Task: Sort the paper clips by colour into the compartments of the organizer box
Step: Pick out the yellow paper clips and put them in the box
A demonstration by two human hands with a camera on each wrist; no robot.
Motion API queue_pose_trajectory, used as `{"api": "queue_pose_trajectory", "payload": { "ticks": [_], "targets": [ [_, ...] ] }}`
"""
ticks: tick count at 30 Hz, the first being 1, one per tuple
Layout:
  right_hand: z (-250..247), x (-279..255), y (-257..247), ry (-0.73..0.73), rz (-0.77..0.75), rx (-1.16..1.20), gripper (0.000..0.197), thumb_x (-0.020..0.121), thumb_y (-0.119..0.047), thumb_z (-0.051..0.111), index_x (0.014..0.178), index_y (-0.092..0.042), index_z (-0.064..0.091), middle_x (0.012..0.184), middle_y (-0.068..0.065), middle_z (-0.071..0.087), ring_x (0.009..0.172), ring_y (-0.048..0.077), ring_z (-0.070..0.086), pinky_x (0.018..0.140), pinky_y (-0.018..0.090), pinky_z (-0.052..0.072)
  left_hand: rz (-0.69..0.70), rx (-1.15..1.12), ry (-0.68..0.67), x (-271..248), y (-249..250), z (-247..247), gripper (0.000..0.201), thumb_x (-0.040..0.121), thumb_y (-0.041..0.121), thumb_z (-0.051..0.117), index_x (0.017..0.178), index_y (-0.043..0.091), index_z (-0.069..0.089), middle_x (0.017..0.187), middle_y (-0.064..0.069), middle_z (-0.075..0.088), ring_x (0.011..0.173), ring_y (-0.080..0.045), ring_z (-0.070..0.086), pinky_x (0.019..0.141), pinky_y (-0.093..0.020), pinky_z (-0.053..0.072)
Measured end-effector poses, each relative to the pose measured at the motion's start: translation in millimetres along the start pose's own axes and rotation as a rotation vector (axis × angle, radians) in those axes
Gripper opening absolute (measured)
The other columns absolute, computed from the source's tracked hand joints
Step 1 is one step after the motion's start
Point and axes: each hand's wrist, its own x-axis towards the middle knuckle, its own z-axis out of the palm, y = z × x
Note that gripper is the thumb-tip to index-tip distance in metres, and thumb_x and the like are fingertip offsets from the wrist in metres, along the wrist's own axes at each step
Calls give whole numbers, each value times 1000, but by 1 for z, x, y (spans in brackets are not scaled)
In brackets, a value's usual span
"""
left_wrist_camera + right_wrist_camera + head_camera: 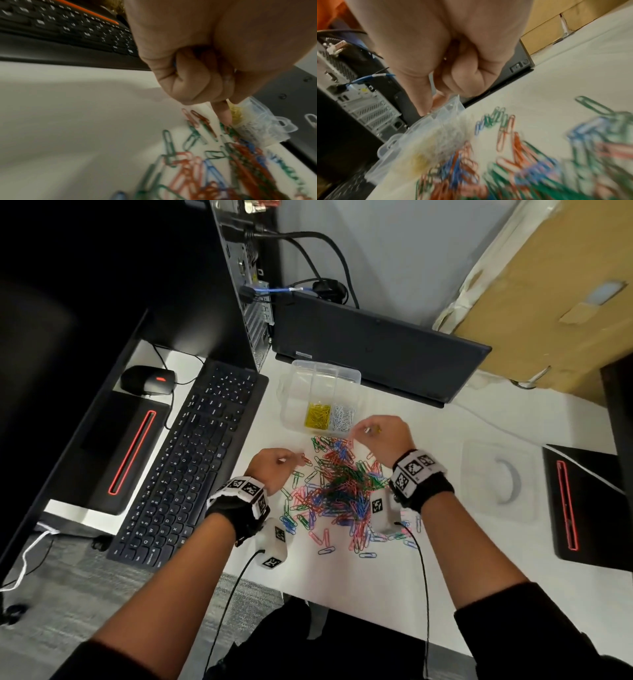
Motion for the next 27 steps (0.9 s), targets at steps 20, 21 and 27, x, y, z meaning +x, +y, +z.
{"api": "queue_pose_trajectory", "payload": {
  "ticks": [20,21,27],
  "targets": [
    [-22,51,-2,-144,94,-119,27,93,-41,59,90,-17,69,95,-4,64,89,15,57,76,26,38,253,339,25,67,97,13,36,94,4,43,123,17,57,94,-9,63,88,-26,61,73,-28,47],
    [-24,51,-5,-169,84,-111,31,95,-41,56,89,-14,71,88,-3,64,83,16,57,74,27,38,259,364,25,68,98,14,36,92,3,44,122,16,58,98,-12,65,91,-27,61,75,-29,48],
    [-27,49,-25,-240,109,-46,40,103,-30,42,75,-14,67,57,-6,43,51,10,38,51,26,27,405,356,80,70,94,17,36,85,-6,47,112,8,65,100,-14,61,93,-27,59,82,-28,47]
  ]
}}
